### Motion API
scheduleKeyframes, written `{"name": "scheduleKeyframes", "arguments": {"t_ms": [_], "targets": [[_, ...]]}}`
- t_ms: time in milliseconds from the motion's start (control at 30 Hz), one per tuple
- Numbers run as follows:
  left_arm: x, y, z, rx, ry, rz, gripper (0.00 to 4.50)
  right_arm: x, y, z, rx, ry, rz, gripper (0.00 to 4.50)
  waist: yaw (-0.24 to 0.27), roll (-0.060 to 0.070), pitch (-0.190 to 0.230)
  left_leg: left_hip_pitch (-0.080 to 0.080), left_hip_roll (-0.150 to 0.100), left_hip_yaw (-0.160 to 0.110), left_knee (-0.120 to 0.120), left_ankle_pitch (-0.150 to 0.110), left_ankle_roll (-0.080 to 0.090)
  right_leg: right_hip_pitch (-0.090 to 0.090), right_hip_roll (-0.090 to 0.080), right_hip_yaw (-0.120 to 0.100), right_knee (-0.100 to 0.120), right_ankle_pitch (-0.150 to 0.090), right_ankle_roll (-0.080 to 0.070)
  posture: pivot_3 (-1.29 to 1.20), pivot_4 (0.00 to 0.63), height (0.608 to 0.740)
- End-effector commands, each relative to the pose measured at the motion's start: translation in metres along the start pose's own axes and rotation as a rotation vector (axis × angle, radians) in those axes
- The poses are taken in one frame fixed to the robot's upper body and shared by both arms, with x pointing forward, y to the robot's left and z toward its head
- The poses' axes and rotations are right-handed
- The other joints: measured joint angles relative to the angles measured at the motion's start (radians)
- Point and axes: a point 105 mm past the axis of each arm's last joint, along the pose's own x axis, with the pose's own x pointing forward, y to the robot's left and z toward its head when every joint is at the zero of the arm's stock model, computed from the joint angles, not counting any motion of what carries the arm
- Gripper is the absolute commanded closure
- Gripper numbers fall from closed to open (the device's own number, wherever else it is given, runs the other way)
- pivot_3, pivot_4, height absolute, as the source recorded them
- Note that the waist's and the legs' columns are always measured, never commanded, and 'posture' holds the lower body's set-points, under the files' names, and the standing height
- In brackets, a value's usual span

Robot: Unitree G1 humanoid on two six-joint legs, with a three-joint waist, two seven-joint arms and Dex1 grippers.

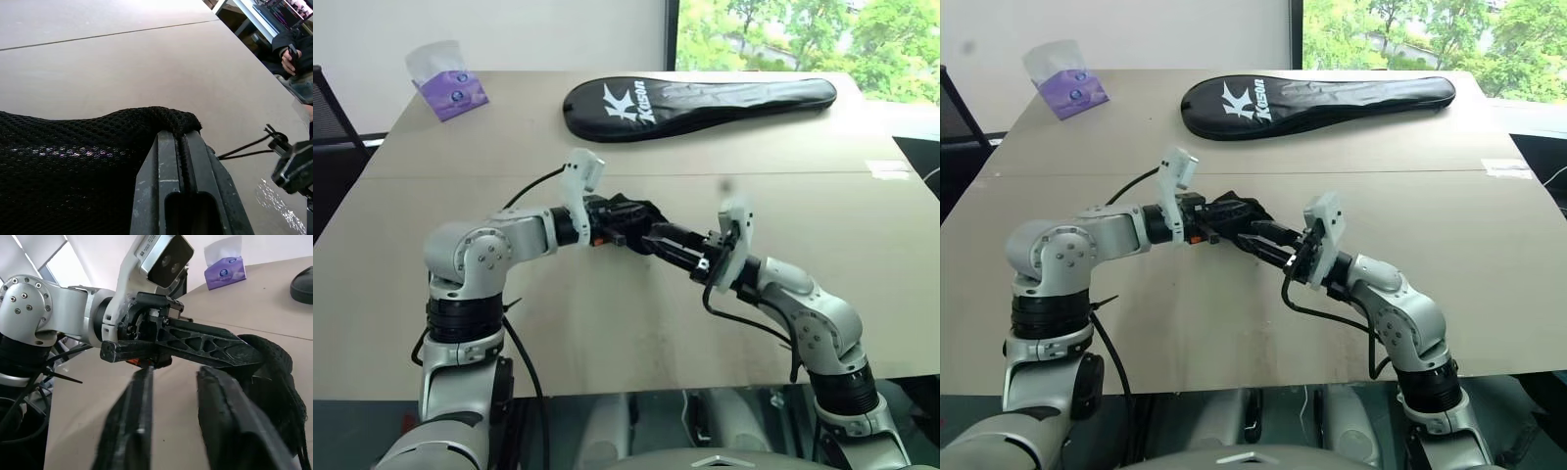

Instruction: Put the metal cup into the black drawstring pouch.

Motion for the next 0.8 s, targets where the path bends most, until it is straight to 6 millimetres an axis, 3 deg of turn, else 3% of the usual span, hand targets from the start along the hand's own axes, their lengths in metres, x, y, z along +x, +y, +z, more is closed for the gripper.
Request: {"name": "scheduleKeyframes", "arguments": {"t_ms": [33, 67, 100, 133, 167, 233, 433, 633, 733, 800], "targets": [[-0.002, -0.009, 0.007, 0.044, -0.026, -0.023, 4.50, 0.000, 0.008, 0.011, -0.049, -0.037, 0.028, 3.08, 0.000, 0.000, 0.000, 0.000, 0.000, 0.000, 0.000, 0.000, 0.000, 0.000, 0.000, 0.000, 0.000, 0.000, 0.000, 0.00, 0.150, 0.740], [-0.002, -0.009, 0.007, 0.044, -0.027, -0.024, 4.50, -0.001, 0.009, 0.010, -0.047, -0.035, 0.034, 3.08, 0.001, 0.000, 0.000, 0.000, 0.000, 0.000, 0.000, 0.000, 0.000, 0.000, 0.000, 0.000, 0.000, 0.000, 0.000, 0.00, 0.150, 0.740], [-0.002, -0.009, 0.006, 0.044, -0.027, -0.024, 4.50, 0.000, 0.009, 0.010, -0.047, -0.034, 0.037, 2.47, 0.001, 0.000, 0.000, 0.000, 0.000, 0.000, 0.000, 0.000, 0.000, 0.000, 0.000, 0.000, 0.000, 0.000, 0.000, 0.00, 0.150, 0.740], [-0.002, -0.009, 0.006, 0.045, -0.027, -0.023, 4.50, 0.000, 0.010, 0.010, -0.048, -0.034, 0.038, 2.19, 0.001, 0.000, 0.000, 0.000, 0.000, 0.000, 0.000, 0.000, 0.000, 0.000, 0.000, 0.000, 0.000, 0.000, 0.000, 0.00, 0.150, 0.740], [-0.002, -0.009, 0.006, 0.044, -0.027, -0.023, 4.50, 0.000, 0.010, 0.010, -0.052, -0.035, 0.036, 1.57, 0.001, 0.000, 0.000, 0.000, 0.000, 0.000, 0.000, 0.000, 0.000, 0.000, 0.000, 0.000, 0.000, 0.000, 0.000, 0.00, 0.150, 0.740], [-0.002, -0.009, 0.006, 0.043, -0.025, -0.022, 4.50, 0.001, 0.010, 0.011, -0.056, -0.037, 0.033, 0.79, 0.001, 0.000, 0.000, 0.000, 0.000, 0.000, 0.000, 0.000, 0.000, 0.000, 0.000, 0.000, 0.000, 0.000, 0.000, 0.00, 0.150, 0.740], [0.000, -0.006, 0.006, 0.044, -0.027, -0.005, 4.50, -0.001, 0.015, 0.013, -0.023, -0.031, 0.064, 0.79, 0.001, 0.000, 0.000, 0.000, 0.000, 0.000, 0.000, 0.000, 0.000, 0.000, 0.000, 0.000, 0.000, 0.000, 0.000, 0.00, 0.150, 0.740], [0.006, 0.002, 0.010, 0.145, -0.040, 0.071, 4.50, -0.009, 0.017, 0.016, 0.149, -0.080, 0.067, 0.79, 0.002, 0.000, 0.000, 0.000, 0.000, 0.000, 0.000, 0.000, 0.000, 0.000, 0.000, 0.001, 0.000, 0.000, 0.000, 0.00, 0.150, 0.740], [0.012, -0.004, 0.011, 0.193, -0.046, 0.058, 4.50, -0.010, 0.017, 0.029, 0.110, -0.113, 0.065, 0.79, 0.003, 0.000, 0.000, 0.000, 0.000, 0.000, 0.000, 0.000, 0.001, 0.000, 0.000, 0.001, 0.000, 0.000, 0.000, 0.00, 0.150, 0.740], [0.016, 0.007, 0.017, 0.176, -0.073, 0.109, 4.50, -0.010, 0.018, 0.033, 0.036, -0.090, 0.059, 0.79, 0.004, 0.000, 0.000, 0.000, 0.000, 0.000, 0.000, -0.001, 0.001, 0.000, 0.000, 0.001, 0.000, 0.000, 0.000, 0.00, 0.150, 0.740]]}}
